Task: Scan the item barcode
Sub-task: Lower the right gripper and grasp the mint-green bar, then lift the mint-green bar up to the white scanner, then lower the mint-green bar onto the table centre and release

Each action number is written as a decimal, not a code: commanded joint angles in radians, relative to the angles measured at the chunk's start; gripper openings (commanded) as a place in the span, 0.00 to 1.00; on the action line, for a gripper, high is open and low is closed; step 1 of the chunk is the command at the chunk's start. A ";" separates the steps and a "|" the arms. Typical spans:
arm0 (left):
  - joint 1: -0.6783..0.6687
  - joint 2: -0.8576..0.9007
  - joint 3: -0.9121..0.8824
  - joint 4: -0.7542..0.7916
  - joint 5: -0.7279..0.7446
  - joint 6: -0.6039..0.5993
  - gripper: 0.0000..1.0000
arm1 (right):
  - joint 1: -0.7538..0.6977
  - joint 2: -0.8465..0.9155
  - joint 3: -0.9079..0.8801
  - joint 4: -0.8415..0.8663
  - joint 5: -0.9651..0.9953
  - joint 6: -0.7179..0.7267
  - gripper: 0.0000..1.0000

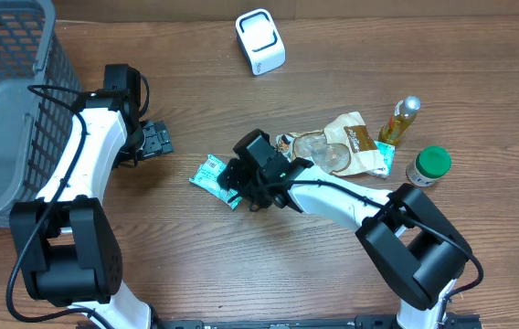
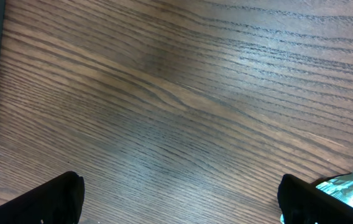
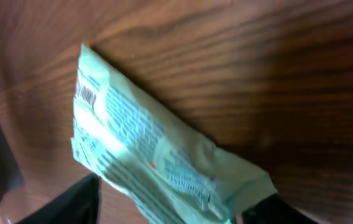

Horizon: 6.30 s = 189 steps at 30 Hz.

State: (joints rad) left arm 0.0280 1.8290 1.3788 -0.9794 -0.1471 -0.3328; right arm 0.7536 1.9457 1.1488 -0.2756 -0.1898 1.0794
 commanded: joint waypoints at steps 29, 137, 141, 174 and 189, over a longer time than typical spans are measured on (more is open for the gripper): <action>-0.002 -0.028 -0.002 -0.002 -0.006 0.015 1.00 | 0.036 -0.004 -0.031 -0.013 0.111 0.011 0.04; -0.002 -0.028 -0.002 -0.002 -0.006 0.015 1.00 | -0.246 0.303 0.333 1.072 0.686 -2.201 0.04; -0.002 -0.028 -0.002 -0.003 -0.006 0.015 1.00 | -0.246 0.307 0.373 1.004 0.683 -2.133 0.04; -0.002 -0.028 -0.002 -0.003 -0.006 0.015 1.00 | -0.045 -0.184 0.373 -0.311 0.448 -1.095 0.03; -0.002 -0.028 -0.002 -0.002 -0.006 0.015 1.00 | -0.089 -0.201 0.290 -0.785 0.188 -1.045 0.77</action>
State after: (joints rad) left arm 0.0280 1.8290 1.3788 -0.9794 -0.1471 -0.3325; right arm 0.6682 1.7439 1.4616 -1.0645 0.0257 0.0193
